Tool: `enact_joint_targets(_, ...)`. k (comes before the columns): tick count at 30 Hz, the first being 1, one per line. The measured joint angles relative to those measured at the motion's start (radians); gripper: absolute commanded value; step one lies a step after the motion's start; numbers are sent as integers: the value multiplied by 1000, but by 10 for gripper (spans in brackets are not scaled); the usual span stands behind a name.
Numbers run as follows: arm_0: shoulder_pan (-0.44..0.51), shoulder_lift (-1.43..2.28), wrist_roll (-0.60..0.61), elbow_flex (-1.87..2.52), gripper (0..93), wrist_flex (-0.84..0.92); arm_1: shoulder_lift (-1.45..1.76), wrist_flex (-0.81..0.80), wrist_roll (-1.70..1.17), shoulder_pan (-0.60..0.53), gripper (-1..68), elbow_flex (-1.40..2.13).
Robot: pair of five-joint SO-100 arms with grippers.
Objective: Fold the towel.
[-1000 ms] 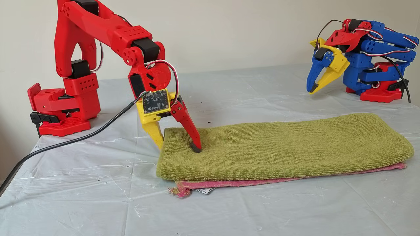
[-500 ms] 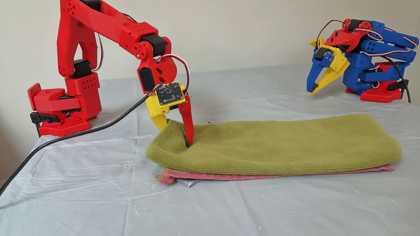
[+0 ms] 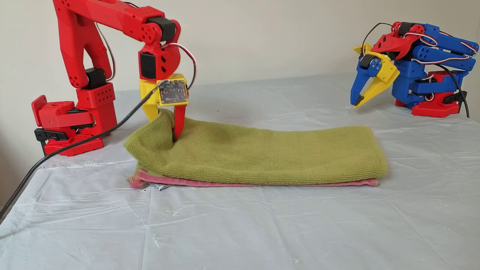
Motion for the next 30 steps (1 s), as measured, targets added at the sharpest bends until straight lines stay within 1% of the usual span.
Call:
enact_joint_targets(7, 140, 152, -135, -107, 16, 253, 0, 0, 0, 0, 1, 0)
enact_joint_targets(10, 195, 189, -195, -144, 27, 307, 0, 0, 0, 0, 1, 0)
enact_joint_targets(13, 239, 230, -210, -149, 50, 296, 0, 0, 0, 0, 1, 0)
enact_joint_targets(16, 235, 268, -160, -149, 59, 247, 0, 0, 0, 0, 1, 0)
enact_joint_targets(22, 143, 305, 49, -147, 98, 66, 0, 0, 0, 0, 1, 0)
enact_joint_targets(23, 112, 305, 109, -149, 93, 17, 0, 0, 0, 0, 1, 0)
enact_joint_targets(24, 107, 305, 117, -149, 90, 11, 0, 0, 0, 0, 1, 0)
enact_joint_targets(30, 2, 284, 330, -147, 55, -199, 0, 0, 0, 0, 1, 0)
